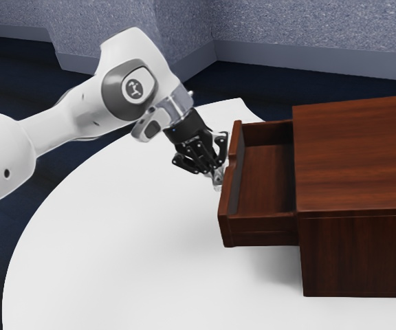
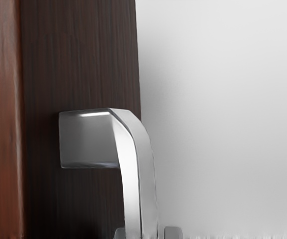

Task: Pull the drawer handle with one arm to open the drawer

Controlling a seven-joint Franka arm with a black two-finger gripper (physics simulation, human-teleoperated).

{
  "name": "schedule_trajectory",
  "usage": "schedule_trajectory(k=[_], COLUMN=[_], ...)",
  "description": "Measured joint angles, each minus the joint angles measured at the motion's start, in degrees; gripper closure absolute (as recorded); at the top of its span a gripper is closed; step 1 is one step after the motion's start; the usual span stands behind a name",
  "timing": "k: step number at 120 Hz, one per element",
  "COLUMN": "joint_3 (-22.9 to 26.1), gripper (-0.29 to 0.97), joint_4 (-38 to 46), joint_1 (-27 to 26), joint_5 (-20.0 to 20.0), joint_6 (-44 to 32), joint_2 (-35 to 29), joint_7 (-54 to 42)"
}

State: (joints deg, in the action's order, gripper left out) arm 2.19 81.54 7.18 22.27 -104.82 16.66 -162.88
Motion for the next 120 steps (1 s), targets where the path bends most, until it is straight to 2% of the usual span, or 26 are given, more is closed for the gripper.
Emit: schedule_trajectory(k=[47, 97, 115, 120], joint_3=[-0.43, -0.63, -0.67, -0.68], gripper=[0.68, 0.66, 0.68, 0.64], joint_4=[6.62, 7.85, 8.08, 8.11], joint_1=[5.57, 5.73, 5.94, 6.12], joint_5=[-0.39, -0.05, -0.24, -0.36], joint_6=[0.16, -0.02, 0.17, 0.29], joint_2=[-5.14, -6.51, -9.05, -10.14], joint_7=[-2.84, -3.13, -3.12, -3.12])
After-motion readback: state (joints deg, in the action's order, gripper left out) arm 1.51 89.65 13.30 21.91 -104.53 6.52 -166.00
